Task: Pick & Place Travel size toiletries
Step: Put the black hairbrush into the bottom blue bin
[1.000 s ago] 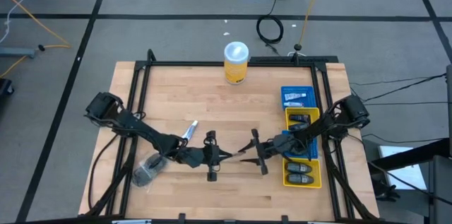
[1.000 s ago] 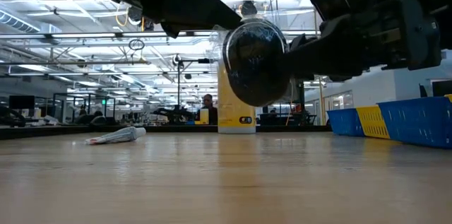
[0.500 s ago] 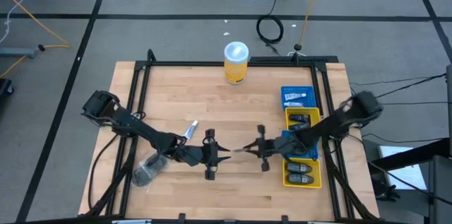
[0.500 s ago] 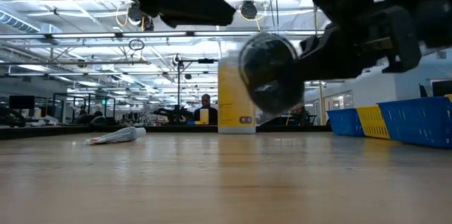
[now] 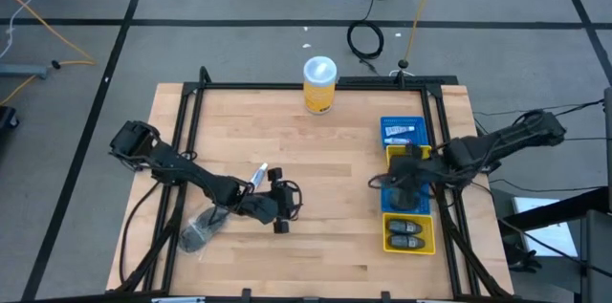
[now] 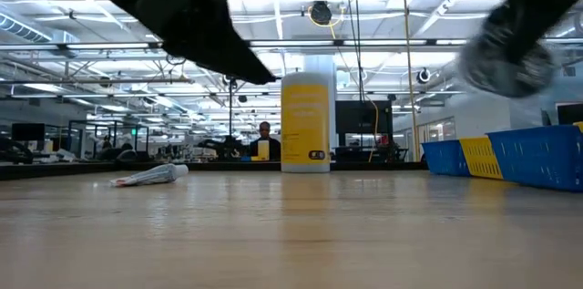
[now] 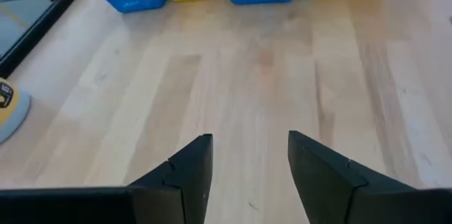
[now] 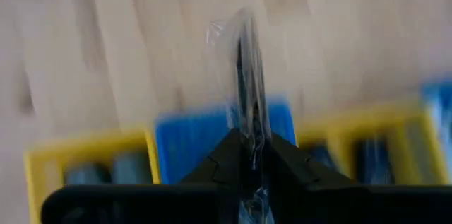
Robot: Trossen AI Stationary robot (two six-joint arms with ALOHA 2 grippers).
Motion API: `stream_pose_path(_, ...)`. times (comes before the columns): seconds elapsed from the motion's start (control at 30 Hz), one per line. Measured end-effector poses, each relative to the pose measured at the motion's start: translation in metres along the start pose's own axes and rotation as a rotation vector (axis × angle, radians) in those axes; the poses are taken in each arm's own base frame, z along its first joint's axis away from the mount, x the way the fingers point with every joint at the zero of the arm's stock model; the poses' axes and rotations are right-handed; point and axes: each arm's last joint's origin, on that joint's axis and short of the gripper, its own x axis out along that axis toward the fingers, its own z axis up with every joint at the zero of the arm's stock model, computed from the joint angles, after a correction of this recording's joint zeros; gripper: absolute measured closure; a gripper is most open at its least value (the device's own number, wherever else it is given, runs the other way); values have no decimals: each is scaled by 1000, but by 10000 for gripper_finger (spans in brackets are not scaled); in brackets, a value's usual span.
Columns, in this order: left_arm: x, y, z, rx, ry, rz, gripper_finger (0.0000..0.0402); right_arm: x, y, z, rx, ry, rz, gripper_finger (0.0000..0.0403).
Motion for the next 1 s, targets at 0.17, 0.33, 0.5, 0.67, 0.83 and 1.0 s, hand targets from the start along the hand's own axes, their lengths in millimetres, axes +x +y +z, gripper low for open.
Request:
stream_pose_path(0.17,2,1,-1,-9,7,7,218,8,-13,-16,97,252,15,373)
stream_pose_path(0.33,2,2,-1,-12,4,8,218,19,-14,-17,89,319,97,366)
stream_pose_path(0.5,2,1,-1,-12,4,7,218,32,-17,-14,57,381,145,363)
stream_pose_path(0.67,2,1,-1,-12,5,6,218,45,-21,-11,-7,424,202,369)
stream_pose_path(0.83,2,2,-1,-12,7,7,218,56,-28,-11,-2,471,199,354)
stream_pose_path(1.0,2,2,-1,-16,7,6,218,62,-34,-12,44,494,177,320)
